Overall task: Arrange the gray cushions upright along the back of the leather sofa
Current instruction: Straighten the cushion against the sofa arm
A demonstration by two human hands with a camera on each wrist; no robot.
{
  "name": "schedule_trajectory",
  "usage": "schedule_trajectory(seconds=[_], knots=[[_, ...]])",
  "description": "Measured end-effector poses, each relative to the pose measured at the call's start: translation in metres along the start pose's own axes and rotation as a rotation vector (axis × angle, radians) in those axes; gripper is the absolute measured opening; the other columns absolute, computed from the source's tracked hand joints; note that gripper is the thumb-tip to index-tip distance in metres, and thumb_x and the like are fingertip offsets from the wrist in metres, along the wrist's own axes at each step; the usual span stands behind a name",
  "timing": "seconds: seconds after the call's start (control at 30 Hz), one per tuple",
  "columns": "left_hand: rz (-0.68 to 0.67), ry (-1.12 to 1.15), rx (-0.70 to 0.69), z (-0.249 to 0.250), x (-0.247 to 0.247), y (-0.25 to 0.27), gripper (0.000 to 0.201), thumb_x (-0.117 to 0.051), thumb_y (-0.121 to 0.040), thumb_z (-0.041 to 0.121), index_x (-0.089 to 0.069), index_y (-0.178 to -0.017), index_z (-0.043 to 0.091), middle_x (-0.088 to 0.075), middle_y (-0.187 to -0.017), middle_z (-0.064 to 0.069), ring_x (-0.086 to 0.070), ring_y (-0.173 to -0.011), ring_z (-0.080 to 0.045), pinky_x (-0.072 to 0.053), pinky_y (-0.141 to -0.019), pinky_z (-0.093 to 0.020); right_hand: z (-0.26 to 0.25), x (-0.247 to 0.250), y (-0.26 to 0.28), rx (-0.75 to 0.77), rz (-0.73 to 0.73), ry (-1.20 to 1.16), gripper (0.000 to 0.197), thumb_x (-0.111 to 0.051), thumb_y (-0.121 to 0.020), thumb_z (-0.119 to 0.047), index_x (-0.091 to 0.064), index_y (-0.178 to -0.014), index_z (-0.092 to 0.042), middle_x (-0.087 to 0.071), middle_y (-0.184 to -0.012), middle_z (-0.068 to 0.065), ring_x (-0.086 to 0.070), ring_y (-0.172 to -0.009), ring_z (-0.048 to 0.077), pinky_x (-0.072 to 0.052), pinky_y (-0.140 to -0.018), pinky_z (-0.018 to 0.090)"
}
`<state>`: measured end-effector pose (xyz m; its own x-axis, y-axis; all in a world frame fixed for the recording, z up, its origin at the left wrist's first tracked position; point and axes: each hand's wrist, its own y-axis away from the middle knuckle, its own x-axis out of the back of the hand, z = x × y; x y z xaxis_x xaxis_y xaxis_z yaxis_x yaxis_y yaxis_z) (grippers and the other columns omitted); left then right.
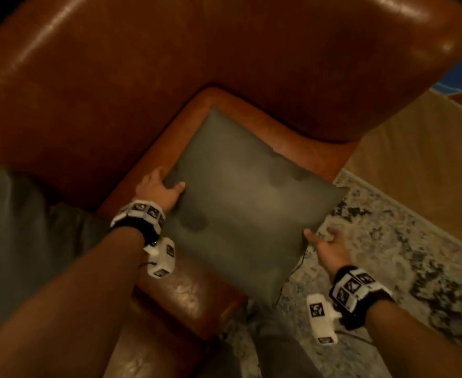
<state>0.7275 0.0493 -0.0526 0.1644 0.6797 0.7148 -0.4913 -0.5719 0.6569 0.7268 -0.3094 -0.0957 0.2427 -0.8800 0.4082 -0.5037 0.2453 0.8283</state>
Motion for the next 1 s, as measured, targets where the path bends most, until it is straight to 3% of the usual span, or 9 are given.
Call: schedule_trajectory(seconds=[0.1, 0.23, 0.37, 0.43, 0.5, 0.57, 0.8, 0.9, 1.0], knots=[[-0.128, 0.136, 0.105, -0.012, -0.002, -0.014, 0.082, -0.057, -0.089, 0.055, -0.018, -0.156, 0.029, -0.029, -0.163, -0.01, -0.033, -0.146, -0.038, -0.028, -0.12, -0.048, 0.003, -0.017, -0.013, -0.094, -0.164, -0.204, 0.085, -0.074, -0.069, -0.055, -0.04, -0.141, -0.025, -0.055, -0.14, 0.005, -0.058, -0.119, 0.032, -0.049, -0.096, 0.051], [-0.235, 0.264, 0.224, -0.05, -0.024, 0.007, 0.082, -0.056, -0.085, 0.062, -0.034, -0.151, 0.019, -0.043, -0.154, -0.012, -0.043, -0.139, -0.041, -0.04, -0.11, -0.054, -0.039, -0.02, -0.027, 0.103, -0.09, -0.111, 0.118, -0.079, -0.043, -0.074, -0.04, -0.143, -0.026, -0.06, -0.137, 0.002, -0.061, -0.119, 0.028, -0.047, -0.105, 0.049], [-0.558, 0.537, 0.559, -0.099, -0.036, 0.036, 0.075, -0.056, -0.085, 0.059, -0.058, -0.118, -0.008, -0.066, -0.107, -0.031, -0.066, -0.106, -0.046, -0.044, -0.054, -0.027, -0.097, -0.01, -0.019, 0.258, -0.095, 0.219, 0.086, -0.068, -0.071, -0.065, -0.038, -0.142, -0.028, -0.054, -0.142, 0.003, -0.056, -0.123, 0.032, -0.045, -0.105, 0.049], [-0.442, 0.59, 0.557, -0.107, -0.033, 0.034, 0.058, -0.053, -0.085, 0.062, -0.062, -0.099, 0.007, -0.064, -0.094, -0.018, -0.065, -0.089, -0.03, -0.046, -0.067, -0.032, -0.121, -0.011, -0.023, 0.317, -0.117, 0.372, 0.08, -0.065, -0.073, -0.067, -0.044, -0.137, -0.024, -0.055, -0.141, 0.004, -0.056, -0.124, 0.032, -0.044, -0.105, 0.05], [-0.22, 0.633, 0.506, -0.106, -0.029, 0.02, 0.059, -0.039, -0.096, 0.057, -0.054, -0.131, 0.012, -0.056, -0.133, -0.014, -0.053, -0.125, -0.031, -0.042, -0.103, -0.044, -0.141, -0.017, -0.03, 0.356, -0.102, 0.478, 0.076, -0.062, -0.077, -0.066, -0.045, -0.136, -0.021, -0.058, -0.138, 0.008, -0.055, -0.123, 0.034, -0.043, -0.106, 0.049], [-0.169, 0.779, 0.411, -0.095, -0.03, 0.005, 0.067, -0.039, -0.097, 0.056, -0.04, -0.148, 0.012, -0.044, -0.152, -0.011, -0.042, -0.139, -0.032, -0.031, -0.117, -0.052, -0.156, -0.028, -0.035, 0.373, -0.072, 0.503, 0.076, -0.062, -0.078, -0.064, -0.044, -0.138, -0.022, -0.057, -0.138, 0.009, -0.055, -0.124, 0.034, -0.042, -0.106, 0.046], [-0.201, 1.277, 0.414, -0.095, -0.035, -0.021, 0.086, -0.079, -0.056, 0.059, -0.062, -0.126, 0.012, -0.069, -0.126, -0.01, -0.065, -0.114, -0.032, -0.045, -0.107, -0.051, -0.194, -0.074, -0.027, 0.396, -0.001, 0.46, 0.078, -0.061, -0.079, -0.064, -0.043, -0.141, -0.019, -0.054, -0.143, 0.011, -0.053, -0.127, 0.035, -0.041, -0.103, 0.038], [-0.015, 1.344, 0.389, -0.11, -0.015, -0.026, 0.097, -0.083, -0.048, 0.065, -0.061, -0.129, 0.016, -0.066, -0.131, -0.012, -0.066, -0.114, -0.033, -0.047, -0.105, -0.053, -0.226, -0.091, -0.006, 0.538, -0.014, 0.447, 0.071, -0.064, -0.081, -0.058, -0.043, -0.137, -0.02, -0.056, -0.139, 0.011, -0.054, -0.124, 0.034, -0.04, -0.096, 0.034], [0.21, 1.404, 0.318, -0.101, 0.042, -0.001, 0.07, -0.067, -0.077, 0.057, -0.053, -0.137, 0.023, -0.061, -0.132, -0.001, -0.06, -0.117, -0.026, -0.044, -0.105, -0.048, -0.266, -0.116, 0.019, 0.717, -0.052, 0.348, 0.066, -0.068, -0.08, -0.052, -0.04, -0.134, -0.025, -0.059, -0.128, 0.006, -0.057, -0.113, 0.028, -0.044, -0.095, 0.035]])
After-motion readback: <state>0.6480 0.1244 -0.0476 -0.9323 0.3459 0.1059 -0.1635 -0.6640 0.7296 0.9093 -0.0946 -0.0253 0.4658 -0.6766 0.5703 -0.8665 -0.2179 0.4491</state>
